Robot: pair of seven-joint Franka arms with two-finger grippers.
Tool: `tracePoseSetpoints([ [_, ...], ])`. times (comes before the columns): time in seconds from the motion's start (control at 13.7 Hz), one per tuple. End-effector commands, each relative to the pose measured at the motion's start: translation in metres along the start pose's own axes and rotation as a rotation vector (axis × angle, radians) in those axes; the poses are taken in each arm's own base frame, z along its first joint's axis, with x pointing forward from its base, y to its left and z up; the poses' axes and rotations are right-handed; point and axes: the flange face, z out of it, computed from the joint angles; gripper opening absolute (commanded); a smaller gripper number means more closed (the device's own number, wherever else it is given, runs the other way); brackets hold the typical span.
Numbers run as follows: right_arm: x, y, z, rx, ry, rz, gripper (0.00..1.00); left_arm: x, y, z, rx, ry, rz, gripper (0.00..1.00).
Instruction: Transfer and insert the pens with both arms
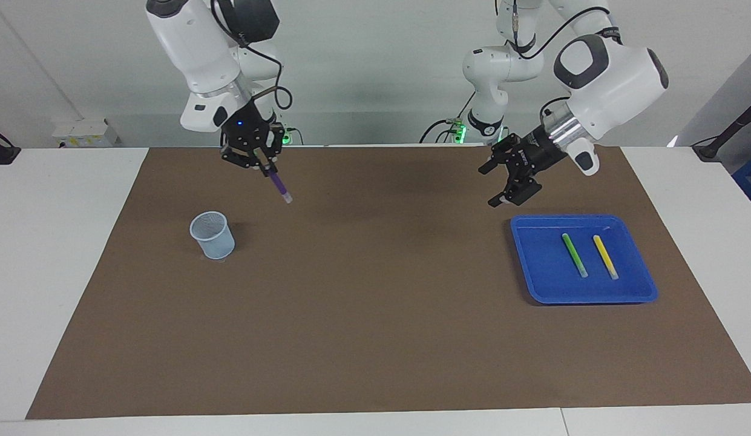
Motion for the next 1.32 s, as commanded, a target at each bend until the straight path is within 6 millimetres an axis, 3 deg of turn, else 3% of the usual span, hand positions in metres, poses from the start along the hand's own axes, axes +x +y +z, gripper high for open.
tracePoseSetpoints([
  [0.0,-0.017,0.012,0.002,-0.079,-0.058,-0.149,0.00,0.032,-0.002,-0.030,-0.034,0.038,0.142,1.00],
  [0.15,-0.023,0.015,0.013,-0.094,-0.063,-0.159,0.00,0.039,-0.017,-0.033,0.054,0.015,0.449,1.00],
  [0.22,-0.030,0.015,0.022,-0.102,-0.077,-0.164,0.00,0.054,-0.024,-0.037,0.126,0.056,0.609,1.00],
  [0.37,-0.045,0.033,0.038,-0.118,-0.071,-0.189,0.00,0.066,-0.034,-0.040,0.247,0.127,0.852,0.96],
  [0.51,-0.053,0.052,0.040,-0.133,-0.055,-0.229,0.00,0.080,-0.038,-0.043,0.352,0.207,1.046,0.92],
  [0.66,-0.057,0.062,0.044,-0.146,-0.047,-0.241,0.00,0.102,-0.040,-0.054,0.426,0.254,1.189,0.91],
  [0.8,-0.063,0.067,0.055,-0.149,-0.046,-0.256,0.00,0.123,-0.042,-0.053,0.483,0.288,1.326,0.91],
  [1.1,-0.070,0.068,0.070,-0.142,-0.052,-0.244,0.00,0.192,-0.047,-0.055,0.485,0.312,1.468,0.93],
  [1.17,-0.070,0.069,0.070,-0.150,-0.042,-0.242,0.05,0.203,-0.045,-0.052,0.476,0.332,1.483,0.94],
  [1.24,-0.071,0.069,0.074,-0.147,-0.045,-0.239,0.22,0.215,-0.044,-0.043,0.470,0.351,1.499,0.99],
])
